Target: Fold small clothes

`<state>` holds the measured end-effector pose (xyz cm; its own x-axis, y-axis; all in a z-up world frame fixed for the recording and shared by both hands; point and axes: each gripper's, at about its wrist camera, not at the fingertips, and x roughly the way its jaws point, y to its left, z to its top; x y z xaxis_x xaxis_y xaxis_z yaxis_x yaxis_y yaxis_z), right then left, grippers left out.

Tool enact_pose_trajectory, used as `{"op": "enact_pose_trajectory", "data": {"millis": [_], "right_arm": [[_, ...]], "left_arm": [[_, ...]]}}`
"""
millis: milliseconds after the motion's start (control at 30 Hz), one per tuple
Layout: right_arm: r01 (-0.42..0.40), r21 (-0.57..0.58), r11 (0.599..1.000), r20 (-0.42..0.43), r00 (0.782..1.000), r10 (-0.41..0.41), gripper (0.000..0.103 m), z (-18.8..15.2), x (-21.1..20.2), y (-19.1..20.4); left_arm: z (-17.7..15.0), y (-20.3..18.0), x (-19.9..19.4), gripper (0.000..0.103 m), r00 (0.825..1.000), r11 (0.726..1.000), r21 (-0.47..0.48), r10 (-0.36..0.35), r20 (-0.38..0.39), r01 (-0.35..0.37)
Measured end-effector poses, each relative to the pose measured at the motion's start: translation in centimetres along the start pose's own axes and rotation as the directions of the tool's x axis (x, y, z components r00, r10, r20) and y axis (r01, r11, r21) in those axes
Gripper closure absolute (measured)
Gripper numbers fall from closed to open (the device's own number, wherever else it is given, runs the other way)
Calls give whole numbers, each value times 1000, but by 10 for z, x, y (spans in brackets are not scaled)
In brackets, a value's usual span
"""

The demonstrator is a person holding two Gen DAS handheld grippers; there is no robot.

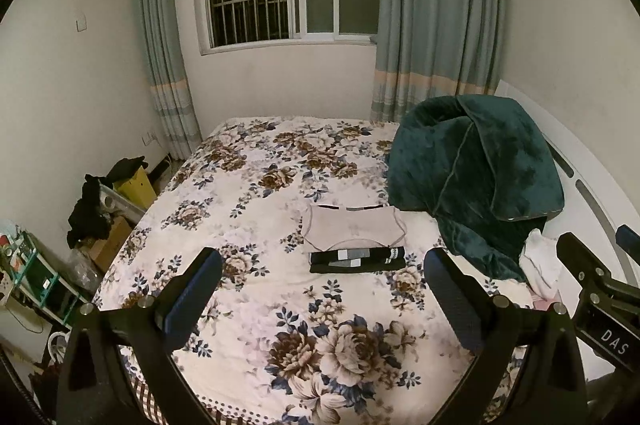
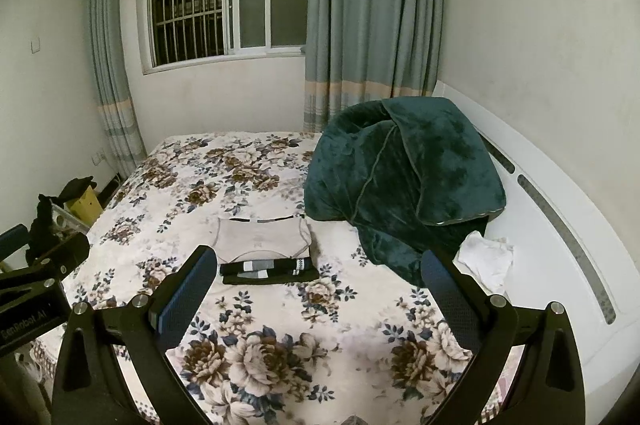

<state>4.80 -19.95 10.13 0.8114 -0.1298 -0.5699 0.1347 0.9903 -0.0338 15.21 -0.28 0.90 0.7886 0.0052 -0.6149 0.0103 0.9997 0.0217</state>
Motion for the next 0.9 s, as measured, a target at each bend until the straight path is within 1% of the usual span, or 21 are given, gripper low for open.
{"op": "enact_pose_trajectory", "data": {"millis": [900], "right_arm": [[2, 2, 1000, 1, 1000, -2, 0, 1, -1, 4]], "left_arm": [[3, 3, -1, 0, 1000, 1000, -1, 8, 5, -8]]}}
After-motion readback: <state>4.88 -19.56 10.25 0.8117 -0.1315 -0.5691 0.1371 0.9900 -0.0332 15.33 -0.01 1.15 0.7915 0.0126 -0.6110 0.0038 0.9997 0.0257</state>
